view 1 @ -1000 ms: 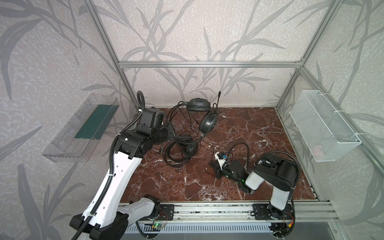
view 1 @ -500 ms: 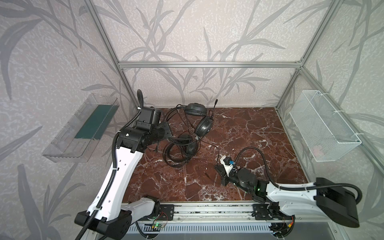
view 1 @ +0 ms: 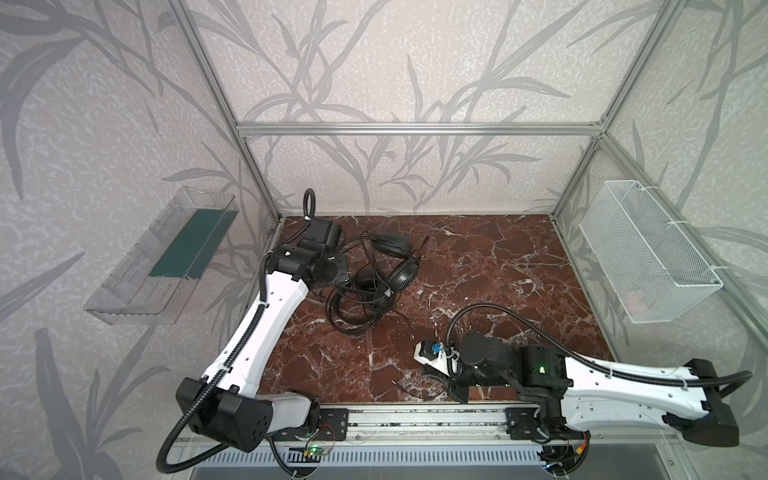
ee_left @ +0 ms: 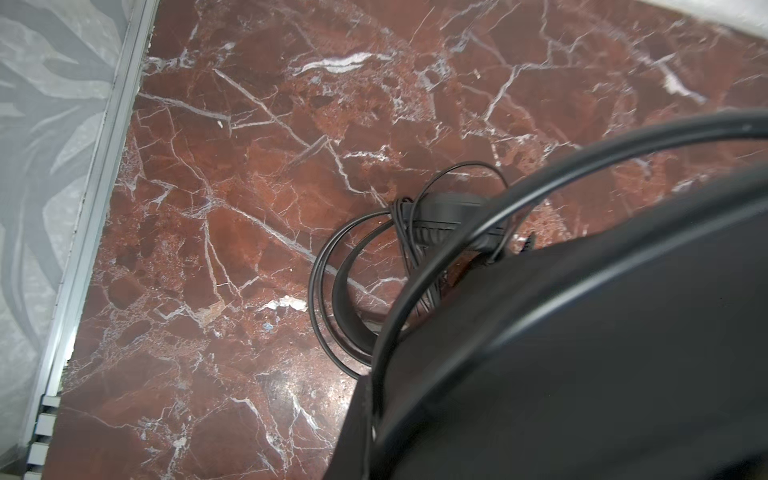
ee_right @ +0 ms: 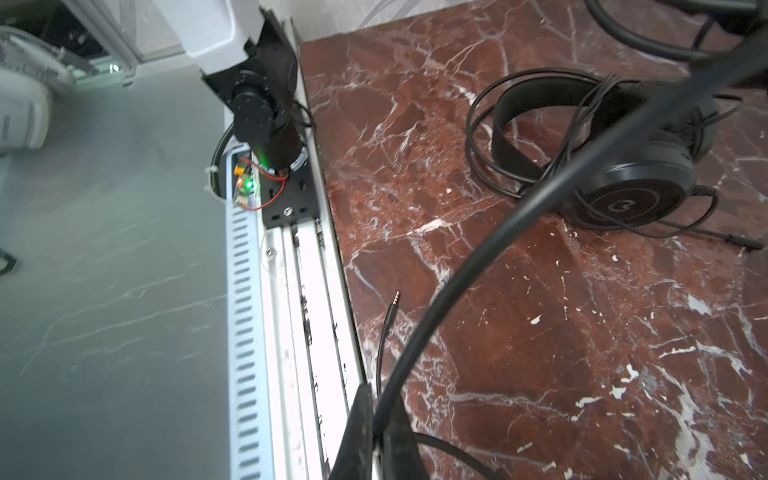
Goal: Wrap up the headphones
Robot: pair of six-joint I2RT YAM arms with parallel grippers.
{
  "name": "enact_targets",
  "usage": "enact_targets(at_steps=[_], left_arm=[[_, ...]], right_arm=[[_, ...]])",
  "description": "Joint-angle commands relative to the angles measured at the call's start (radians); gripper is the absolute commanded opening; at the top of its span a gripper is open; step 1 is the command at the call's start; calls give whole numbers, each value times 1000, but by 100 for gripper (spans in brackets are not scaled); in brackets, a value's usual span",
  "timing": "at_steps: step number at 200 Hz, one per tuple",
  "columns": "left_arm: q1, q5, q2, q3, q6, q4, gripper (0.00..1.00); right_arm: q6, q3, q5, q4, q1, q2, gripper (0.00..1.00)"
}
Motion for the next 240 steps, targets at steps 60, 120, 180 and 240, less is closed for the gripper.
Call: enact_targets(at_steps=[60,120,180,240], left_arm=[[-183,-146,28,-54,111,32,0],[-310,-102,-10,-142,157,14,0],[-425,-85,-27,-180,187,3,0],[-529,-53,-24,-181,200,9,0]], right_arm=[[-250,498,281,-604,100,149,0],[-360,640,444,-704,99,141,0],[-436,714,426,-711,69,161,0],[-507,758,398,-606,-20,209,0]])
